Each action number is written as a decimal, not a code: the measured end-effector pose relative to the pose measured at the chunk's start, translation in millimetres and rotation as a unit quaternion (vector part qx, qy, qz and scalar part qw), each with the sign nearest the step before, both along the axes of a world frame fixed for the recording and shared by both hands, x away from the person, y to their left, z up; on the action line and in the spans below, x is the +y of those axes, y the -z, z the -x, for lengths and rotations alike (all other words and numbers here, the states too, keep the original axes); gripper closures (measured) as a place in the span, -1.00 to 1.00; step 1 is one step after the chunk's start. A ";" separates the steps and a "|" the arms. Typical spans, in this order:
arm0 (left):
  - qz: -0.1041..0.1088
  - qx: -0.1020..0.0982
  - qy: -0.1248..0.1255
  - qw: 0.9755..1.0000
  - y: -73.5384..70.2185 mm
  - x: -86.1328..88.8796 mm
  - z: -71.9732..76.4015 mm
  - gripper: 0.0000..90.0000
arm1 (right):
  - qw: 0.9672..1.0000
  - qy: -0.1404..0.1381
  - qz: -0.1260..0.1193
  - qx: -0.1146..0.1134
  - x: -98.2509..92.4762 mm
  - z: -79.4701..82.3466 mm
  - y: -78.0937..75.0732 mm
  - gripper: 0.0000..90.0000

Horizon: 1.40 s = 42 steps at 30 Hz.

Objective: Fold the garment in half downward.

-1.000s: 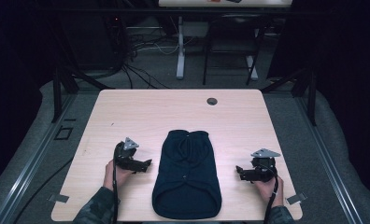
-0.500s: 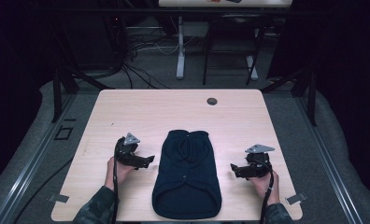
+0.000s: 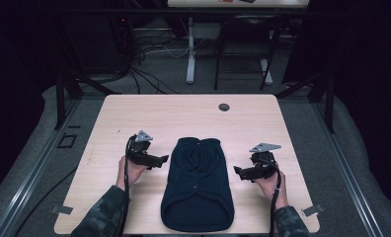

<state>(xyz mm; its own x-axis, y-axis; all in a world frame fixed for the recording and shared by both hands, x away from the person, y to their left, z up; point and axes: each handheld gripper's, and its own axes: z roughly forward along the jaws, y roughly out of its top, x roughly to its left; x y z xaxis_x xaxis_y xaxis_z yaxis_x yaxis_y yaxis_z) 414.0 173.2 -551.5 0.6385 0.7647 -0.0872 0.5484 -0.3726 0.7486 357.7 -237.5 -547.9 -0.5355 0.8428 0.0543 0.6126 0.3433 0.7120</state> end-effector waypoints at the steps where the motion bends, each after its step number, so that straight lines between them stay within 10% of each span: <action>1: 0.000 0.001 0.001 1.000 -0.6 -1.7 -1.8 -0.99 | 1.000 -0.001 0.000 -0.002 2.0 -1.9 -1.2 -0.89; 26: -0.021 0.045 0.015 0.999 11.5 -55.9 -49.1 -0.95 | 0.998 -0.026 -0.023 0.053 49.3 -69.2 2.7 -0.79; 42: -0.063 0.054 0.024 0.996 25.2 -73.0 -54.8 -0.80 | 0.996 -0.021 -0.009 0.087 73.9 -99.4 10.6 -0.35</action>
